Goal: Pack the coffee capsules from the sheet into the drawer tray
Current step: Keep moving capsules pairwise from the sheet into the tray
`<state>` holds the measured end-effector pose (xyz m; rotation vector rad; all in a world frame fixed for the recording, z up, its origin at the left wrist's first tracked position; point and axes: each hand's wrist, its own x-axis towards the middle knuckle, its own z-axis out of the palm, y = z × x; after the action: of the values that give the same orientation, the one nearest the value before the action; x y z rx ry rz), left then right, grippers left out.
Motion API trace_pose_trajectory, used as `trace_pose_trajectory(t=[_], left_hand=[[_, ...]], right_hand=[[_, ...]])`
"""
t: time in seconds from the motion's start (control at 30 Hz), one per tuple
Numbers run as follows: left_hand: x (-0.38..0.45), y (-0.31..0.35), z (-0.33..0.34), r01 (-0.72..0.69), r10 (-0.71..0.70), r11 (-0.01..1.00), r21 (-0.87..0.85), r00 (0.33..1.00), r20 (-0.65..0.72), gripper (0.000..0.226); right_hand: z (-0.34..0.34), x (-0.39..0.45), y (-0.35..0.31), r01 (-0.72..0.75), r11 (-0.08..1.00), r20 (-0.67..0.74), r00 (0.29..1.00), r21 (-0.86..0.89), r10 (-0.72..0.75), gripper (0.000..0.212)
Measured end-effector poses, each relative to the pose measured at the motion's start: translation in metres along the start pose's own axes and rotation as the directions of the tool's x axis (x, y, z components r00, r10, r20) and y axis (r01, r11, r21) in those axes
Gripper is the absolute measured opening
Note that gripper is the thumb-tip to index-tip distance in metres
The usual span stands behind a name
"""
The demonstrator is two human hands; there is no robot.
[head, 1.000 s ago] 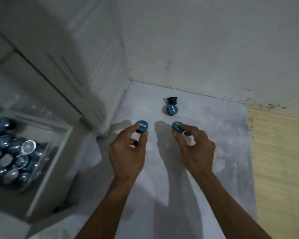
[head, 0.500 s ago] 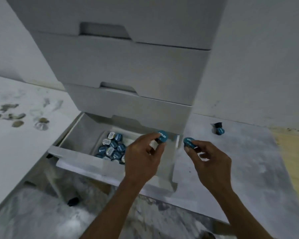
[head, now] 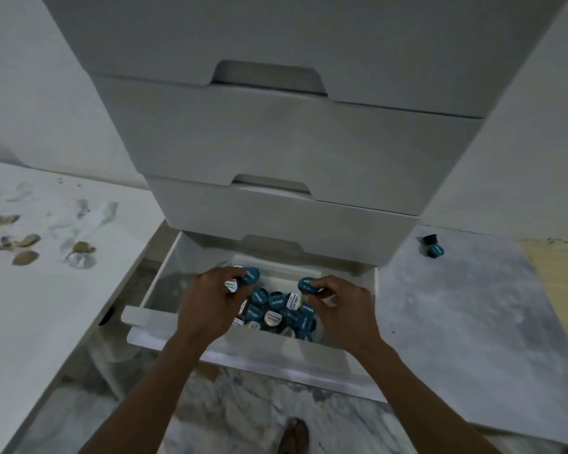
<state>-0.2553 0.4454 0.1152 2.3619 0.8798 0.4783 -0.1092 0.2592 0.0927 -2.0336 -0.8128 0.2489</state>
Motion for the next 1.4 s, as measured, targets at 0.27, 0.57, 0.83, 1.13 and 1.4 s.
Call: trace_pose_trajectory(t=[0.27,0.57,0.83,1.13,1.4], left_hand=[[0.053,-0.022,0.044,-0.105,0.073,0.987,0.124,0.968,0.242,0.026],[0.086,-0.044,0.087,-0.206,0.139,0.966,0.158,0.924,0.357,0.022],[0.093,-0.049,0.098,-0.223,0.136,0.963,0.154,0.89,0.434,0.021],[0.094,-0.053,0.106,-0.224,0.143,0.963,0.146,0.892,0.429,0.019],[0.094,-0.058,0.105,-0.219,0.14,0.966,0.14,0.892,0.43,0.016]], right_hand=[[0.044,0.05,0.032,-0.063,0.993,0.143,0.987,-0.095,0.076,0.016],[0.071,0.074,0.043,-0.017,0.934,0.294,0.947,-0.357,0.13,0.023],[0.085,0.077,0.046,0.0,0.888,0.225,0.967,-0.46,0.117,0.021],[0.09,0.077,0.047,-0.025,0.878,0.21,0.967,-0.478,0.142,0.014],[0.087,0.078,0.046,-0.078,0.902,0.237,0.952,-0.426,0.194,0.021]])
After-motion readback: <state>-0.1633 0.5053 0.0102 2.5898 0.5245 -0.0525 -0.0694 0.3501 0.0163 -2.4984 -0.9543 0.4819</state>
